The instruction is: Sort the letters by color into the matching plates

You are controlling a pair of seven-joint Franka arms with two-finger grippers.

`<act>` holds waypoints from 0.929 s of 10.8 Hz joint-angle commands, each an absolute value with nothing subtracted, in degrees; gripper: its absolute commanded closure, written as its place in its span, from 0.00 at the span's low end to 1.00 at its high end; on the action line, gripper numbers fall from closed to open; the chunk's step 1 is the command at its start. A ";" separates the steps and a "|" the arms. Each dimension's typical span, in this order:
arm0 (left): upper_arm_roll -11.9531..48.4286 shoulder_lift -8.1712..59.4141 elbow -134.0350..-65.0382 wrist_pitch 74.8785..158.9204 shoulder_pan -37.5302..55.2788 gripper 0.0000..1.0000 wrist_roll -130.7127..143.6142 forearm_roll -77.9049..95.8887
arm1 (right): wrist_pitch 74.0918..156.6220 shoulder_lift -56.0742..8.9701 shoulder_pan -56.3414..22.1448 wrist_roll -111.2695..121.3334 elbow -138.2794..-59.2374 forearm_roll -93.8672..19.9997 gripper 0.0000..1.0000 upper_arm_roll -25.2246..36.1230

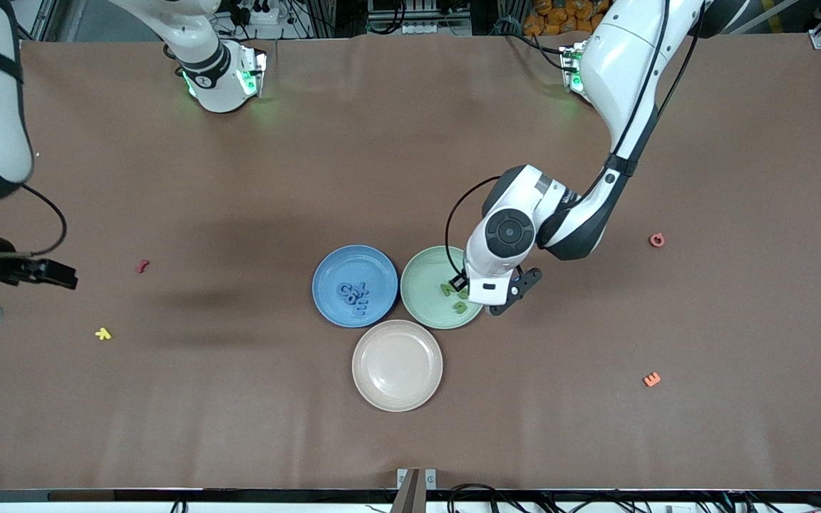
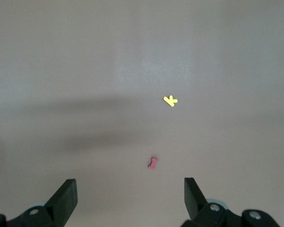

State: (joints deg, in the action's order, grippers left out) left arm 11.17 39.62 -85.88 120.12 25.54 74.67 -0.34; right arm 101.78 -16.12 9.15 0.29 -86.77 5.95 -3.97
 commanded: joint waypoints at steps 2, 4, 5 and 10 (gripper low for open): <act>10.37 37.89 -85.17 119.27 24.79 0.00 74.19 -2.70 | 85.38 -11.70 6.87 0.35 -77.63 5.97 0.00 -4.66; 10.28 35.69 -85.25 115.34 18.84 0.00 65.54 -5.62 | 82.37 -7.32 5.45 0.00 -77.52 5.89 0.00 -4.31; 10.28 34.64 -85.69 113.75 15.94 0.00 60.78 -5.71 | 81.14 -5.99 5.19 -0.70 -77.61 5.89 0.00 -4.39; 10.98 24.38 -96.90 116.00 9.42 0.00 58.62 -5.80 | 87.19 -4.57 3.52 -5.62 -84.46 6.06 0.00 -4.31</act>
